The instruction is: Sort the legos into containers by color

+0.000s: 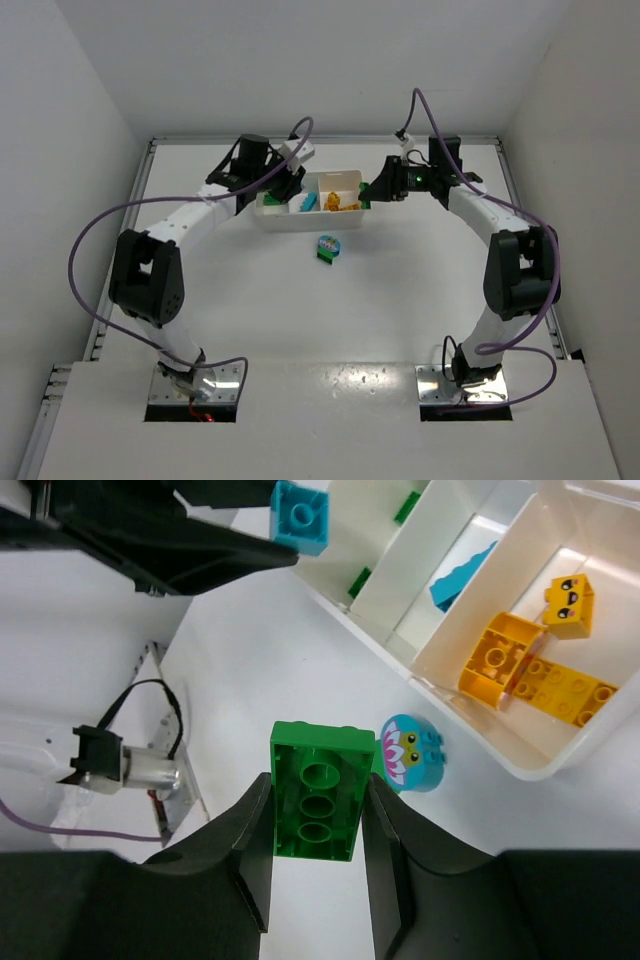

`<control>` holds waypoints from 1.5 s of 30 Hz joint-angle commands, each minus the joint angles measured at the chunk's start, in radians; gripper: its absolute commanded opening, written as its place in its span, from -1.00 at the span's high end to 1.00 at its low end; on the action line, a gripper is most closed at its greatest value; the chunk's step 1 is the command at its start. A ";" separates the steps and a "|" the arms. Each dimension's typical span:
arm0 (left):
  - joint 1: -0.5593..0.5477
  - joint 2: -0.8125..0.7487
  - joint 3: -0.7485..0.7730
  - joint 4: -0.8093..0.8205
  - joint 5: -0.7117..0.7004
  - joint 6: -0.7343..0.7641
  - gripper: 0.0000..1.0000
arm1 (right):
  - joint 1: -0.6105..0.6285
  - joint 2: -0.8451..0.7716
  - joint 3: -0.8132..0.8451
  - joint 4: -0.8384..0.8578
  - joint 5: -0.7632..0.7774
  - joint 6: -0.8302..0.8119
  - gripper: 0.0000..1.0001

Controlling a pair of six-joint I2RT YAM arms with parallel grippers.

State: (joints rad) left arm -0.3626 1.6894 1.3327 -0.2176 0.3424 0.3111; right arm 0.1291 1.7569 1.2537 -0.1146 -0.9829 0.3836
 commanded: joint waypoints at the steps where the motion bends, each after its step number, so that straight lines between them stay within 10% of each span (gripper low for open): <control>1: 0.008 0.090 0.095 0.024 -0.003 -0.104 0.66 | 0.004 -0.030 0.050 0.009 0.052 -0.040 0.90; 9: 0.008 0.271 0.253 -0.037 0.017 -0.139 0.41 | 0.004 -0.019 0.094 -0.033 0.070 -0.080 0.90; 21: 0.106 0.207 0.280 0.091 0.133 -0.366 -1.00 | 0.064 0.154 0.283 -0.042 0.104 -0.103 0.90; 30: 0.327 0.035 0.255 0.075 0.150 -0.607 -1.00 | 0.230 0.375 0.541 -0.062 0.170 -0.132 0.90; 45: 0.427 -0.181 -0.013 -0.019 0.133 -0.445 -1.00 | 0.422 0.757 0.918 0.036 0.322 -0.063 0.72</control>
State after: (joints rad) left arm 0.0647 1.5902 1.3193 -0.2550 0.4778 -0.1493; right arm 0.5720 2.5107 2.1185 -0.1345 -0.7227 0.3103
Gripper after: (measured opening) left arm 0.997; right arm 0.352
